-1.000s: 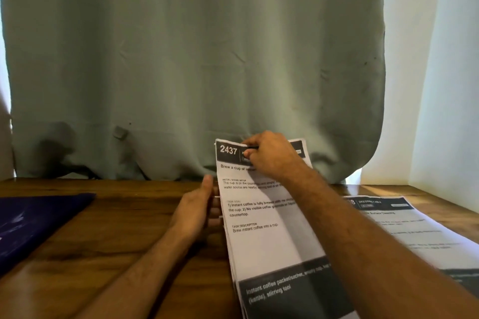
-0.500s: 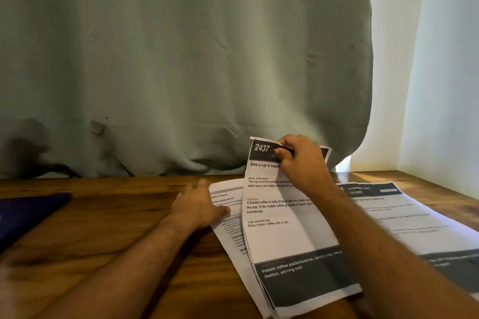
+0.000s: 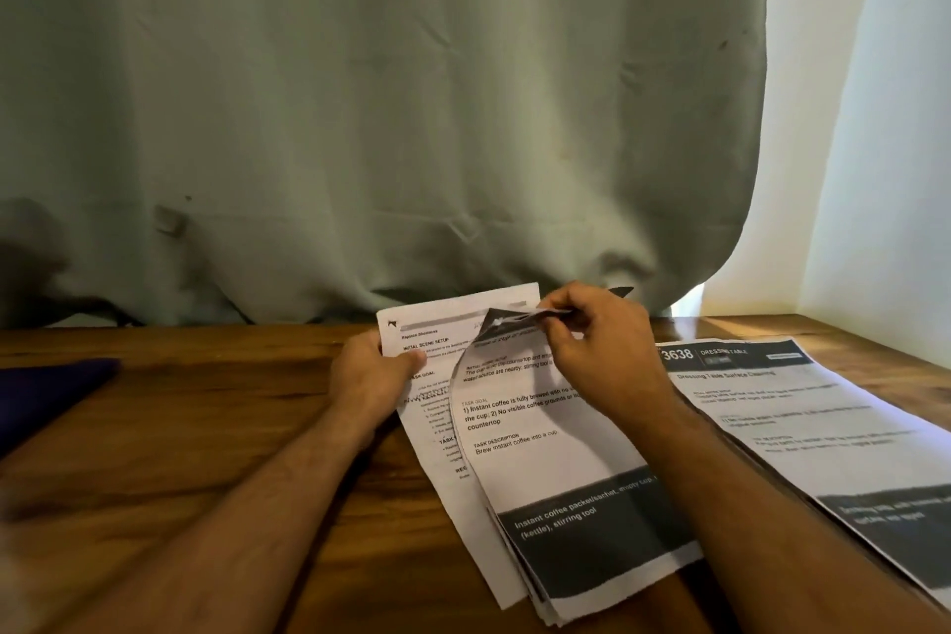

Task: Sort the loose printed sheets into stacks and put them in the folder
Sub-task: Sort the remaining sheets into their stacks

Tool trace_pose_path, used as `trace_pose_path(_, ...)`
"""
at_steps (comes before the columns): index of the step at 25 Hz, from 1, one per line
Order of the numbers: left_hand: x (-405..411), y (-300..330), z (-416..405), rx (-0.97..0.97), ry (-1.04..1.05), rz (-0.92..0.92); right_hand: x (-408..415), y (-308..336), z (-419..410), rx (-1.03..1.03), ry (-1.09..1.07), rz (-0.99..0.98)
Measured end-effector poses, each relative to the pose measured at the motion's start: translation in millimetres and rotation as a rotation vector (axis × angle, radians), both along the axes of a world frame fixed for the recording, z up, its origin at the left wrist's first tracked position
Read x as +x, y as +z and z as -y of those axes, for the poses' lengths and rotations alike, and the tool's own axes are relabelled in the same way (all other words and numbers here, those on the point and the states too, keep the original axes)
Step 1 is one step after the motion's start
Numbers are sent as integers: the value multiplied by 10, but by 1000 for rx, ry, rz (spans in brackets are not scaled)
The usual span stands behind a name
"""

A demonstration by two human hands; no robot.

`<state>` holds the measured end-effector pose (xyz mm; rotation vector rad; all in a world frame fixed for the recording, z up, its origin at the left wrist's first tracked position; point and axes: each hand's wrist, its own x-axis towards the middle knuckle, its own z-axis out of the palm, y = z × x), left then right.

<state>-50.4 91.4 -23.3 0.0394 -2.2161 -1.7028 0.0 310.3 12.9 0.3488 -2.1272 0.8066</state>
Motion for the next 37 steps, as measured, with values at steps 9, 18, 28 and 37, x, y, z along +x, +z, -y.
trace_pose_path(9, 3, 15, 35, 476, -86, -48, 152, -93, 87, 126, 112, -71)
trace_pose_path(18, 86, 111, -9, 444, -130, -159, 69, -33, 230, 77, 36, -95)
trace_pose_path(28, 251, 156, -122, 188, -248, -407, -59, 139, 647, -24, -112, -85)
trace_pose_path(37, 153, 224, -27, 569, -150, -142, -49, -40, 155, -35, -114, 13)
